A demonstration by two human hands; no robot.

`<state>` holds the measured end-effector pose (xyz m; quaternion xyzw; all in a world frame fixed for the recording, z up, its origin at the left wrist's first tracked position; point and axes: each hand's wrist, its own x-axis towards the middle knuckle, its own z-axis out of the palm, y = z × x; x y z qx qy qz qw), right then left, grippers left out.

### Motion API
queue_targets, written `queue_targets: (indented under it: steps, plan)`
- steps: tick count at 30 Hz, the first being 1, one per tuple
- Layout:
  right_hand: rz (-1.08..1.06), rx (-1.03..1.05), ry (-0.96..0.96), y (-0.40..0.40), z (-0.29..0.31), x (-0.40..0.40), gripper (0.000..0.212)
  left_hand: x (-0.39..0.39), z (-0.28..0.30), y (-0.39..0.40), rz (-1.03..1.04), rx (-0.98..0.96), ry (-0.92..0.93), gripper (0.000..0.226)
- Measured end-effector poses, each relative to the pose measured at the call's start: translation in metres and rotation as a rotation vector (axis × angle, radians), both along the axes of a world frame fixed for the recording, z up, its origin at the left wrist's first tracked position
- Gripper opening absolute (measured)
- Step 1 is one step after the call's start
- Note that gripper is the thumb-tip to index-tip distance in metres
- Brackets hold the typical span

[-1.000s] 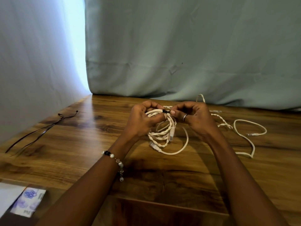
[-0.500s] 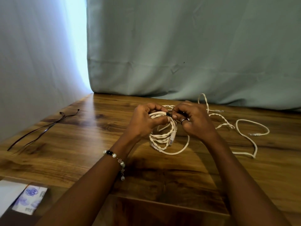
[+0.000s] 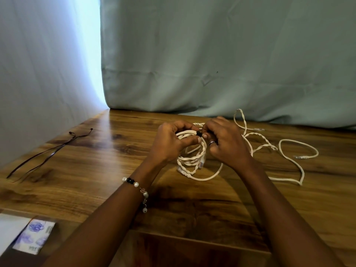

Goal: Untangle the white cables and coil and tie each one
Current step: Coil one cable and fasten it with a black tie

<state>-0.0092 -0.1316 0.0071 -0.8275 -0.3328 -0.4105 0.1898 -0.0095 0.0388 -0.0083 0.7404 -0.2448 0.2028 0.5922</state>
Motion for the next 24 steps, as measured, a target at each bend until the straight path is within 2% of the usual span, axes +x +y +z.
queue_targets:
  steps: [4, 9, 13, 15, 20, 24]
  plan:
    - [0.037, 0.120, 0.079, 0.001, -0.002, 0.001, 0.005, 0.003, -0.002, 0.000, 0.022, 0.008, -0.025, 0.027]
    - [0.165, 0.416, 0.551, -0.004, 0.001, 0.003, 0.011, 0.005, -0.002, 0.001, 0.029, -0.052, 0.015, 0.026]
    - [0.292, 0.530, 0.703, -0.010, 0.005, 0.002, 0.019, 0.003, 0.001, 0.002, 0.011, -0.091, 0.044, 0.026]
    - [0.255, 0.454, 0.676, -0.013, 0.004, 0.002, 0.019, 0.001, 0.002, 0.001, -0.016, -0.091, 0.063, 0.024]
    - [0.099, 0.197, 0.423, -0.009, 0.001, -0.002, 0.019, -0.001, 0.002, 0.002, -0.049, -0.068, 0.093, 0.025]
    - [0.052, 0.147, 0.313, -0.003, 0.001, -0.003, 0.015, 0.000, 0.001, 0.003, -0.030, -0.063, 0.098, 0.026]
